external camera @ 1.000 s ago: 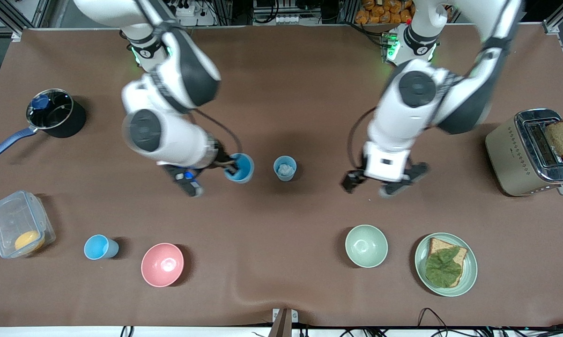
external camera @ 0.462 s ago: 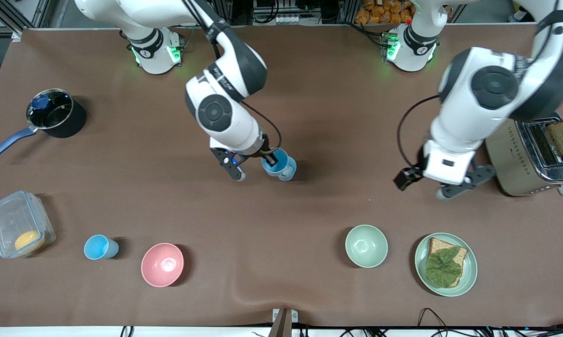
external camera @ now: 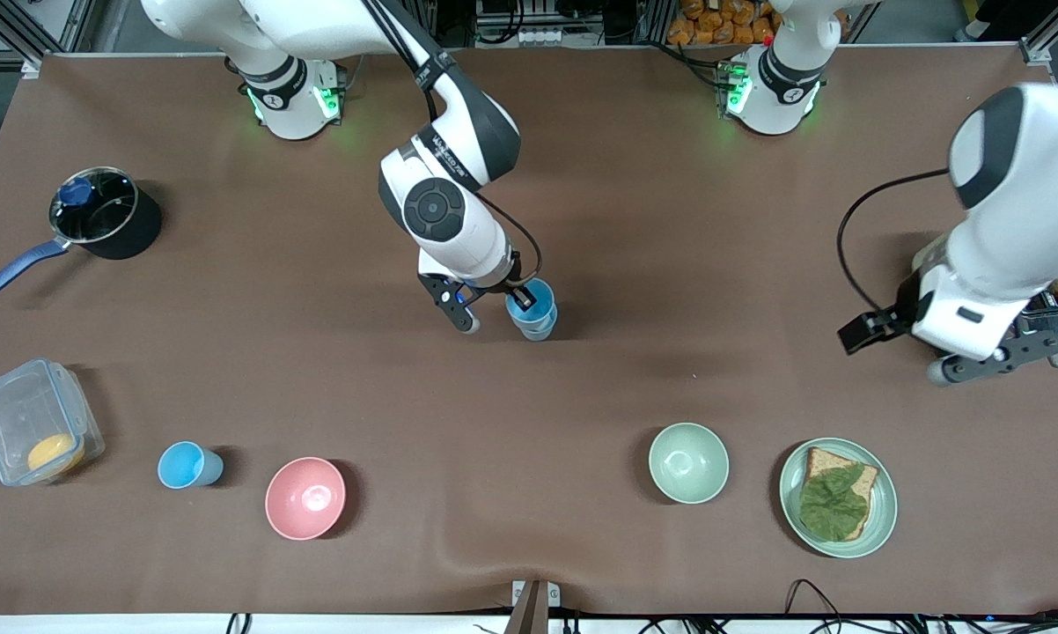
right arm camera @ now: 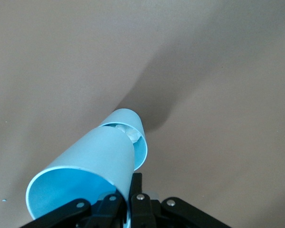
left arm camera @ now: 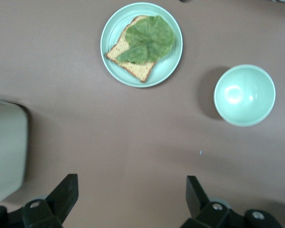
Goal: Stack blue cups with both arms
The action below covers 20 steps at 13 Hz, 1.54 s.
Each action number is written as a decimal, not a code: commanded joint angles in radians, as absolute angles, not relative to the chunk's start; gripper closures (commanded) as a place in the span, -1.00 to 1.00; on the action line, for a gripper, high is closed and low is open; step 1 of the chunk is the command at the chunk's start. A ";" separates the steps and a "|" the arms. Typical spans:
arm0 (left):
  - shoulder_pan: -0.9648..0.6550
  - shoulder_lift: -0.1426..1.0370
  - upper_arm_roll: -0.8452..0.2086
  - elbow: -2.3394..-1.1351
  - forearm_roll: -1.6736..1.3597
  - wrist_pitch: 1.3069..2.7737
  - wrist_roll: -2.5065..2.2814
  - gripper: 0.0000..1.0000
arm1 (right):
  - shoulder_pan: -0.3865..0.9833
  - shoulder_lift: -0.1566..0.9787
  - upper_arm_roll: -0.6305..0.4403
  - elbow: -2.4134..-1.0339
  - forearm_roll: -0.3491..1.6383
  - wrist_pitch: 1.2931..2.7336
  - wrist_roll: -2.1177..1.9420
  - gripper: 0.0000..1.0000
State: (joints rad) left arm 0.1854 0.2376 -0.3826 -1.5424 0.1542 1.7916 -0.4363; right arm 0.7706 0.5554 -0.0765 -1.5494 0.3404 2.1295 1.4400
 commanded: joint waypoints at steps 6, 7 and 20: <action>0.229 0.169 -0.390 -1.393 0.132 1.559 -0.227 -1.00 | 0.819 0.572 -0.089 -1.592 0.364 2.204 1.460 1.00; 0.238 0.166 -0.387 -1.391 0.126 1.552 -0.218 -1.00 | 0.822 0.574 -0.089 -1.592 0.364 2.206 1.460 1.00; 0.060 0.077 -0.121 -1.471 0.012 1.517 -0.109 -1.00 | 0.672 0.418 -0.098 -1.569 0.348 1.964 1.242 -1.00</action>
